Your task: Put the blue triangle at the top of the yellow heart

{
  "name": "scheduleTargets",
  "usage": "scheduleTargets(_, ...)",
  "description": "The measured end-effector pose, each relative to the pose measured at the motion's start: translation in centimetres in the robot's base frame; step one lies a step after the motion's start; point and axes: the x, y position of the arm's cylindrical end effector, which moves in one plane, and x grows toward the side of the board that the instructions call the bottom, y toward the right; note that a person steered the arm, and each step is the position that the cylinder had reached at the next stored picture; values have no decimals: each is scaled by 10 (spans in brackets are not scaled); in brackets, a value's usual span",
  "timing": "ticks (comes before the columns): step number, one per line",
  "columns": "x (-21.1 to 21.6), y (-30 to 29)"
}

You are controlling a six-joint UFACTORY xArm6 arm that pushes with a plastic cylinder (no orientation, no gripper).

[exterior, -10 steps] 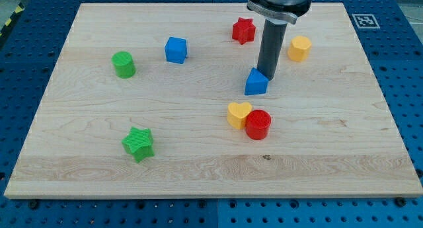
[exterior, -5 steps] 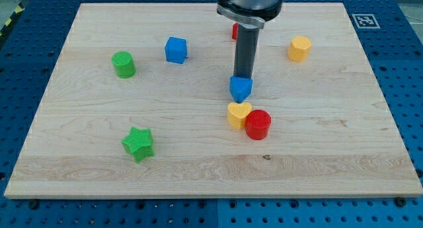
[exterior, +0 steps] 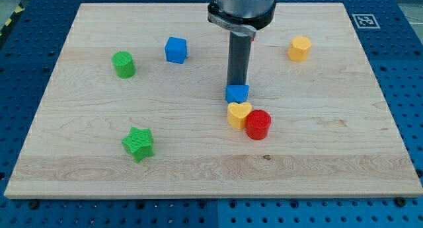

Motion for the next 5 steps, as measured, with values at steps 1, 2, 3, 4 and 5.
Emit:
scheduleTargets(1,1,0)
scheduleTargets(2,1,1)
scheduleTargets(3,1,15)
scheduleTargets(4,1,30)
scheduleTargets(5,1,47)
